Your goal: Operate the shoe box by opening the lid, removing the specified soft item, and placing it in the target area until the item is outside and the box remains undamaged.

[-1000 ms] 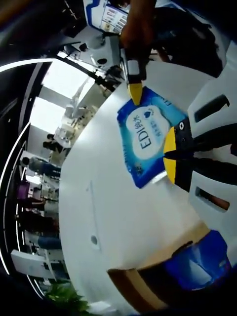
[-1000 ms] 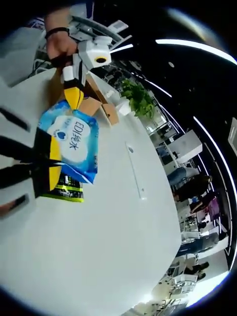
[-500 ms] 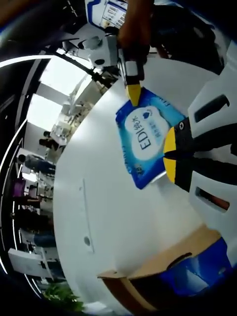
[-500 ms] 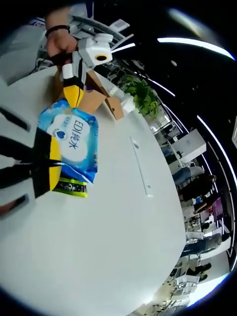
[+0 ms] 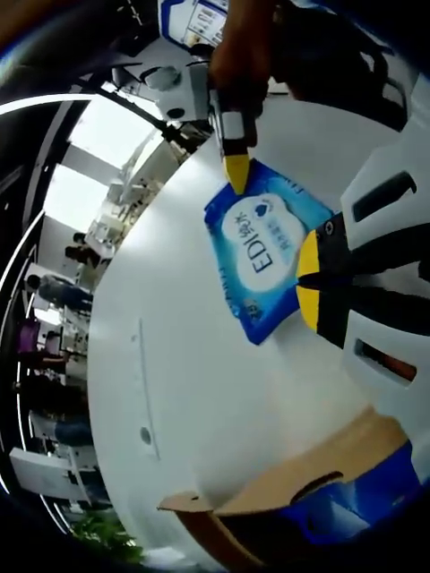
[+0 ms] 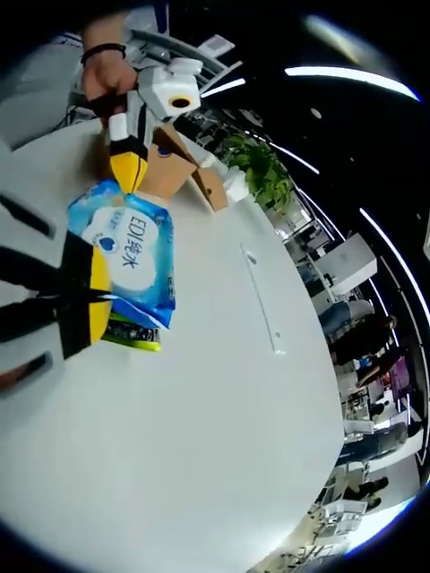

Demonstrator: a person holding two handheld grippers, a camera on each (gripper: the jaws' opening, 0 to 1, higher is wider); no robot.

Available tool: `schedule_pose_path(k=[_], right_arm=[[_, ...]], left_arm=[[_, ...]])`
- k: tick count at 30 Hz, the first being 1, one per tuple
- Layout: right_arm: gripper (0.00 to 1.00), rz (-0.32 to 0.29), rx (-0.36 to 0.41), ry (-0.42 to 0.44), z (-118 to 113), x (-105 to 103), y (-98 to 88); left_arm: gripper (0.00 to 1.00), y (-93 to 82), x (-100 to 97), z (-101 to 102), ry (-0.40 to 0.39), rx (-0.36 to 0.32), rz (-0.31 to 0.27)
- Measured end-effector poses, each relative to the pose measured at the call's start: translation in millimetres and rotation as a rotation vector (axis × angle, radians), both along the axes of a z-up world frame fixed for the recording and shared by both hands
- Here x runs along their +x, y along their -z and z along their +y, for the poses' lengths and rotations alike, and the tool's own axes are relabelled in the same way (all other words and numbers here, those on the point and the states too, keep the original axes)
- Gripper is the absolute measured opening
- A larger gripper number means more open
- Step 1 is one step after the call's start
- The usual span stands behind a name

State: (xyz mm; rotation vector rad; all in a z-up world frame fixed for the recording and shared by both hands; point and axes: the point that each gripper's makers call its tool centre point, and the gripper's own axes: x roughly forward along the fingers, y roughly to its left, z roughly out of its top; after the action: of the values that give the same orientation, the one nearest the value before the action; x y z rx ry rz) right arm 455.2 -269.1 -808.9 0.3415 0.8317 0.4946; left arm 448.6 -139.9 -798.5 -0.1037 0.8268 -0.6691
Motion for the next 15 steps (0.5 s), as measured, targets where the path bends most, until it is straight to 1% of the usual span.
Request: schedule_pose_path(k=[11,15], right_arm=[[0.0,0.012,-0.005,0.012,-3.9,3.9,8.3],[0.0,0.014,-0.006,0.023,-4.3,5.7,8.8]], left_arm=[[0.0,4.1,2.7,-2.5,-0.006,0.014,0.003],[0.0,4.1,4.5,-1.4,-0.02,0.016,0.008]])
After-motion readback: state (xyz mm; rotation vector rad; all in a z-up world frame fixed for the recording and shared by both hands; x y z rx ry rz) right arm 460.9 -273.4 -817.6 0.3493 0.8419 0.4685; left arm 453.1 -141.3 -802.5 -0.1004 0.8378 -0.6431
